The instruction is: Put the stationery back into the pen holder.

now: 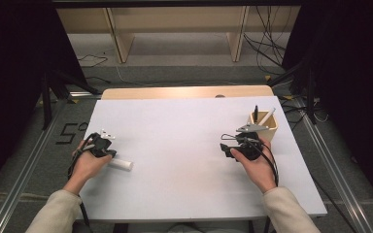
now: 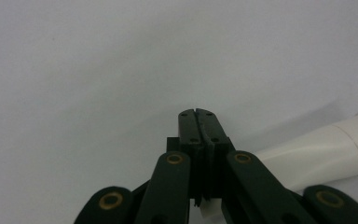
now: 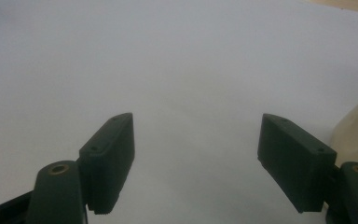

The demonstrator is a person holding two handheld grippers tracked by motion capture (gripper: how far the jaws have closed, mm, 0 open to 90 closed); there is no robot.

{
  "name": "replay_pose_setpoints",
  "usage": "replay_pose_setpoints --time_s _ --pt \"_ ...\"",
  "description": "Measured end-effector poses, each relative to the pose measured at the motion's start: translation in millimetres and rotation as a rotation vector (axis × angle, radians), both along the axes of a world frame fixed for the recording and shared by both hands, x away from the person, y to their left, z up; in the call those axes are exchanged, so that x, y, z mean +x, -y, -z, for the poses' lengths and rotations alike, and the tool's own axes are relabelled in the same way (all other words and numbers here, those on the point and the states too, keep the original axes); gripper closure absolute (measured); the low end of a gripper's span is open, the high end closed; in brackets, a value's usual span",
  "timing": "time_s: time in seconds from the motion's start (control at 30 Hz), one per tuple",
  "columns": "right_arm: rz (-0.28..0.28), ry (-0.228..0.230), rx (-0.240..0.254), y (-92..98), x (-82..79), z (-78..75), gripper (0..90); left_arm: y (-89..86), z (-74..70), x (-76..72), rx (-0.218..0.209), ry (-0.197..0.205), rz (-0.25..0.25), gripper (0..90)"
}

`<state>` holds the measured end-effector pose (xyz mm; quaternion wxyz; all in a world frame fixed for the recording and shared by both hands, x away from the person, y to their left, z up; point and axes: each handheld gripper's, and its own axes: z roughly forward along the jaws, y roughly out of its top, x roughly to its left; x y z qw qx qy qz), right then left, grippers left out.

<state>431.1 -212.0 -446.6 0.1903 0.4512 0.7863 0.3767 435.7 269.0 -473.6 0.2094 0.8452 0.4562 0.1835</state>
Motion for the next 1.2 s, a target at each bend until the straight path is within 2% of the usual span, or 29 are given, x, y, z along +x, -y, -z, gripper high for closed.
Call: replay_pose_setpoints --time_s 1.2 --pt "-0.002 0.0 -0.001 -0.7 -0.6 0.2 28.3 2.3 1.0 -5.8 0.022 -0.037 -0.002 89.6"
